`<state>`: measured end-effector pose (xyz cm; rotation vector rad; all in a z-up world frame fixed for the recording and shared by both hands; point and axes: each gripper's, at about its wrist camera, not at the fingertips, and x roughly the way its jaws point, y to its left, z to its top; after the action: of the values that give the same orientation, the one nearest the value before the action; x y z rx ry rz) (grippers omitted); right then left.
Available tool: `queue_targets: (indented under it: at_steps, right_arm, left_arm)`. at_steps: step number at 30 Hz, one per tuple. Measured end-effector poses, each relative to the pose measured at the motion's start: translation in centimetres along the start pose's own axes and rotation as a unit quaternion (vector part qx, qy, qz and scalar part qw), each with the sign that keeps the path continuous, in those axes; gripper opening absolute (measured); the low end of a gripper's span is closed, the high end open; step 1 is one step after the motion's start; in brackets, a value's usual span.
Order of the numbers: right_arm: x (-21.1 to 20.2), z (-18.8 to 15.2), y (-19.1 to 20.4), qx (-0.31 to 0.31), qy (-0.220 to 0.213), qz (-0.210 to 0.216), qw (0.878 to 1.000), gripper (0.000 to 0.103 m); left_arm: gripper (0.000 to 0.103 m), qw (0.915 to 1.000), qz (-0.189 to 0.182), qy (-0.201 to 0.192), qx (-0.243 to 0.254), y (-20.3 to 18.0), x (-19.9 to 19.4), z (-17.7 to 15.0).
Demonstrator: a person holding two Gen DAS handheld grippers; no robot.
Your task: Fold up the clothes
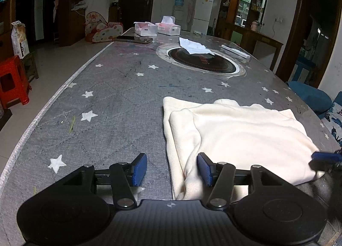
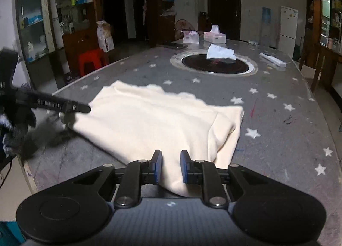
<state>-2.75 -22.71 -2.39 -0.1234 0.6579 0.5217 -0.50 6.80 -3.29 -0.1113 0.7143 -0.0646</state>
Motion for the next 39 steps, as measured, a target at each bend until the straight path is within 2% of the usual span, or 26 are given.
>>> queue_targets:
  at_steps: [2,6,13,19,24,31,36,39]
  right_arm:
    - [-0.3,0.5,-0.1,0.0,-0.01,-0.004,1.0,0.017]
    - [0.7,-0.1,-0.8,0.005,0.01,-0.006,1.0,0.017]
    - [0.7,2.2,-1.4,0.003,-0.011,-0.011,1.0,0.017]
    - [4.1,2.2,-3.4,0.02,0.026,-0.023,0.999,0.017]
    - [3.8,3.9,-3.0,0.003,0.009,-0.027,1.0,0.017]
    - [7.6,5.1,-3.7,-0.005,0.037,-0.041,0.998,0.016]
    - [7.6,6.6,-2.9,-0.012,0.021,-0.03,0.999,0.016]
    - [9.2,7.3,-2.1,-0.02,0.029,-0.025,0.999,0.016]
  left_arm:
    - [0.058,1.0,0.001,0.0,0.001,0.0,0.0,0.0]
    - [0.058,1.0,0.0,-0.001,-0.001,0.0,0.0,-0.1]
    - [0.058,1.0,0.001,0.002,0.002,0.1,0.1,0.0]
    - [0.058,1.0,0.0,0.003,0.002,0.2,0.0,0.0]
    - [0.059,1.0,0.001,0.003,0.003,0.1,0.1,0.1]
    - [0.059,1.0,0.001,0.004,0.002,0.2,0.0,0.1]
    - [0.06,1.0,0.001,0.004,0.002,0.3,0.0,0.2]
    - [0.06,1.0,0.001,0.004,0.001,0.3,0.0,0.2]
